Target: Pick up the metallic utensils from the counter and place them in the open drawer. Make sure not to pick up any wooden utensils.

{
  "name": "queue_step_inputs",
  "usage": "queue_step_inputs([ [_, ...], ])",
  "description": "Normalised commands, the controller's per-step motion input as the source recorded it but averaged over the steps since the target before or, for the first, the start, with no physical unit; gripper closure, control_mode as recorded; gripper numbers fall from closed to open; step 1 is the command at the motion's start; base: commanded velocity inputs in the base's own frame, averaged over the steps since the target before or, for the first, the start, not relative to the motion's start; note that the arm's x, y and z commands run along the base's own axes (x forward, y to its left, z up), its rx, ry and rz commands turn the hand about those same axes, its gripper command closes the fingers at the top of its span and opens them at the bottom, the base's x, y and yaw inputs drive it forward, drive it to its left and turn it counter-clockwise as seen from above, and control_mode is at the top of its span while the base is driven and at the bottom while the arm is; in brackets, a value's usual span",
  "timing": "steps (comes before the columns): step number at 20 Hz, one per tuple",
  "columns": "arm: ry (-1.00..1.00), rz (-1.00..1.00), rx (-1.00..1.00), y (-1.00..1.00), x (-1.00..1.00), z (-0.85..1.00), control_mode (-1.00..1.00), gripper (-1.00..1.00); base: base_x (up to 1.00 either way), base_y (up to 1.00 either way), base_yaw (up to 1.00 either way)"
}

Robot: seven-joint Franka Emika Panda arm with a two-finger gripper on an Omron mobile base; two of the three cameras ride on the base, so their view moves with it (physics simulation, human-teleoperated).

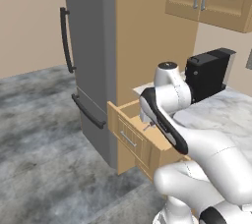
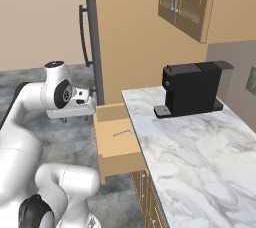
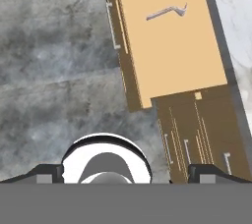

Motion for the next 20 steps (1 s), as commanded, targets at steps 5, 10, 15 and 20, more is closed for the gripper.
queue_step_inputs([
  [5,0.01,0.05,0.0,0.2,-0.1,-0.08,1.0,-1.0,-0.16,0.26,0.08],
  [10,0.0,0.0,0.0,0.0,0.0,0.0,1.0,-1.0,-0.54,0.93,0.3],
  [15,0.0,0.0,0.0,0.0,0.0,0.0,1.0,-1.0,-0.07,1.0,0.5],
  [20,0.0,0.0,0.0,0.0,0.0,0.0,1.0,-1.0,0.61,0.88,0.29],
])
